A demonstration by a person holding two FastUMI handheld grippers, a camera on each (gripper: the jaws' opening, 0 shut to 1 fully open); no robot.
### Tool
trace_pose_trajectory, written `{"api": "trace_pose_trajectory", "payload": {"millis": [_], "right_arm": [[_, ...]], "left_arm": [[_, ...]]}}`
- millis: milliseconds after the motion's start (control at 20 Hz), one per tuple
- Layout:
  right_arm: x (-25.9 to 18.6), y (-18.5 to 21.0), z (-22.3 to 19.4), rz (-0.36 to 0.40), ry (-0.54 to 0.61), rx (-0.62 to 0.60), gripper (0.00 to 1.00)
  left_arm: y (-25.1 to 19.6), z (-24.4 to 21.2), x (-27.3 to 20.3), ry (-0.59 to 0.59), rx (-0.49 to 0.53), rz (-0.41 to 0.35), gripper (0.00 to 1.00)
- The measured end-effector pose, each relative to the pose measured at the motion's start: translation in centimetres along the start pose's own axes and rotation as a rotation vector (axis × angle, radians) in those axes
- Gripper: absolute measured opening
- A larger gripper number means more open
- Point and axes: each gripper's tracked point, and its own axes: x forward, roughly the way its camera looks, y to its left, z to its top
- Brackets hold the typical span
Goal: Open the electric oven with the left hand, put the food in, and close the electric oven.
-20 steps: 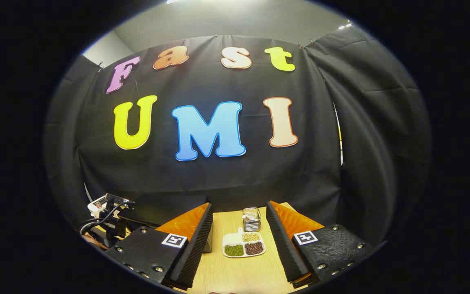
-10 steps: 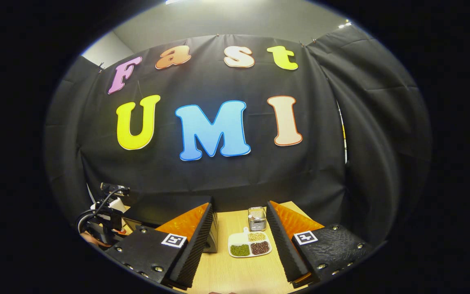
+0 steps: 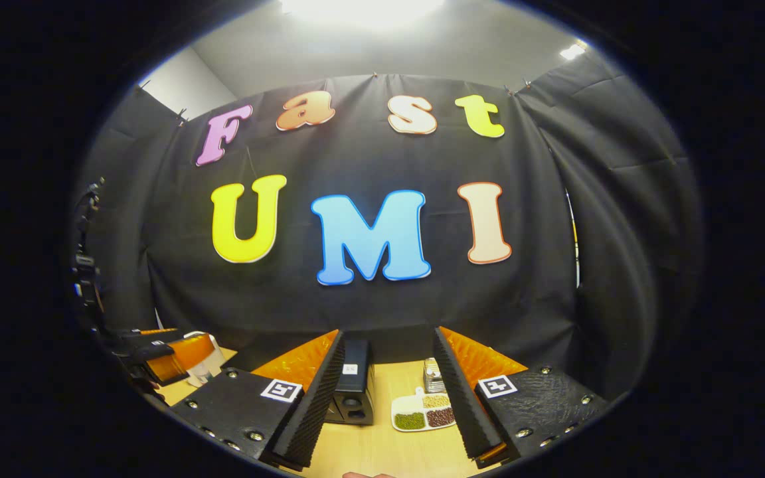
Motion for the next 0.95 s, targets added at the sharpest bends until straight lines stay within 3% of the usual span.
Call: {"api": "trace_pose_trajectory", "payload": {"millis": [100, 350, 650, 700, 850, 950], "right_arm": [[-0.6, 1.2, 1.7, 0.009, -0.033, 0.008, 0.82], [-1.8, 4.5, 4.5, 0.050, -0.065, 0.026, 0.82], [-3.5, 5.4, 3.7, 0.022, -0.022, 0.010, 0.82], [-3.8, 5.4, 3.6, 0.014, -0.020, 0.008, 0.81], [-4.6, 5.5, 3.3, -0.001, -0.009, 0.005, 0.82], [-4.9, 5.8, 3.2, -0.002, -0.009, 0.009, 0.81]], "left_arm": [[0.2, 3.5, -2.8, -0.086, 0.020, 0.019, 1.00], [-0.5, 6.8, -5.2, -0.123, 0.006, -0.022, 0.97], [0.6, 5.8, -6.5, -0.111, 0.027, -0.025, 1.00], [0.6, 5.7, -6.8, -0.110, 0.020, -0.031, 0.91], [0.7, 5.8, -6.9, -0.108, 0.016, -0.051, 1.00], [0.9, 6.1, -7.2, -0.120, 0.017, -0.061, 1.00]]}}
